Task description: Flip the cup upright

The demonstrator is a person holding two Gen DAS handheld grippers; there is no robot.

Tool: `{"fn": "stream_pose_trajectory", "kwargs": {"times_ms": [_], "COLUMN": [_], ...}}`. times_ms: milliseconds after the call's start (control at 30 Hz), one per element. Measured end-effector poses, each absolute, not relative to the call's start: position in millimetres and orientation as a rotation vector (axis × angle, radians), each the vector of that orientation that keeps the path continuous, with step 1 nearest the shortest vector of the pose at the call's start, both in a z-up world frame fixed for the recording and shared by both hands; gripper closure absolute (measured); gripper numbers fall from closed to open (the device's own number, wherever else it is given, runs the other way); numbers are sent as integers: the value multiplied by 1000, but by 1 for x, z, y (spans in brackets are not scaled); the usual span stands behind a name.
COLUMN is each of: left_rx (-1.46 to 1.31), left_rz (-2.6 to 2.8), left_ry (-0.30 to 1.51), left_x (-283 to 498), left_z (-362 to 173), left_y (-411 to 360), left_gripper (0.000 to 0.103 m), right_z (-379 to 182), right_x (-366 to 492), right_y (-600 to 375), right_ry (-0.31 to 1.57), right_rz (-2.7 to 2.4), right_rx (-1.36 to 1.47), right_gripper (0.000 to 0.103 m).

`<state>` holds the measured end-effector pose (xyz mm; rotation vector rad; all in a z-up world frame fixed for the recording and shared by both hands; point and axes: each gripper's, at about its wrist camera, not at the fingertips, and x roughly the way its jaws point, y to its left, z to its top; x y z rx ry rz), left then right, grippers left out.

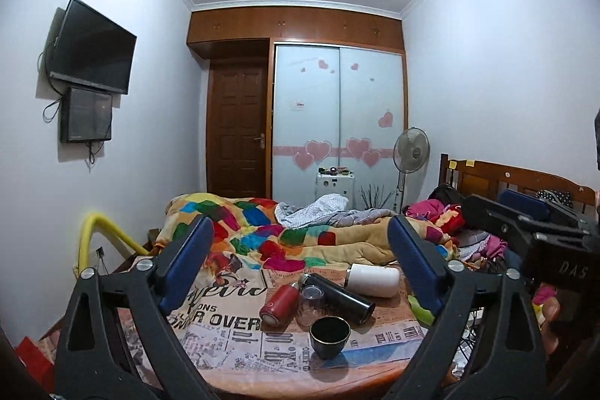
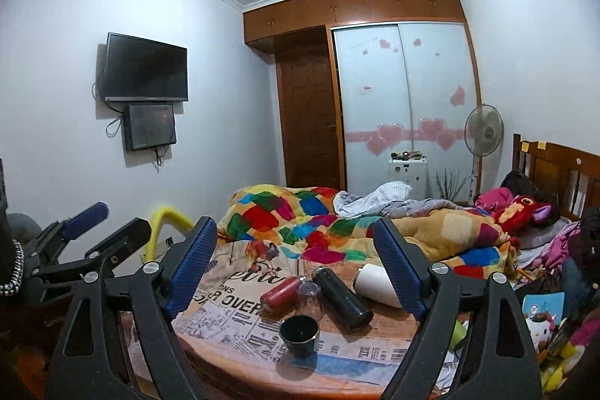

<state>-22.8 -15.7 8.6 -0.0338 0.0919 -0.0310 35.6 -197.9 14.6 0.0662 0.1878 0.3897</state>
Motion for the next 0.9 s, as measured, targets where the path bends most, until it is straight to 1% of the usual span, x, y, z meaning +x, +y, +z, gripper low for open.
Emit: {"fn": "stream_pose_trajectory", "kwargs": {"times_ms": [100,167,900], "left_rx": [-36,-36,-47], "left_rz": [-7,3,10], "left_ry": [96,101,131], "left_x": [-27,-27,-21], "left_z": [5,4,-6], "left_y": [-14,-14,-13], "left_gripper": [3,1,0], "right_z": [10,9,6], "right_x": [36,35,21], "right_y": [-198,-199,-204], "right_ry": [186,183,192], "right_rz": [361,345,339], "right_rx": [57,52,35], "right_gripper": [4,0,0]}}
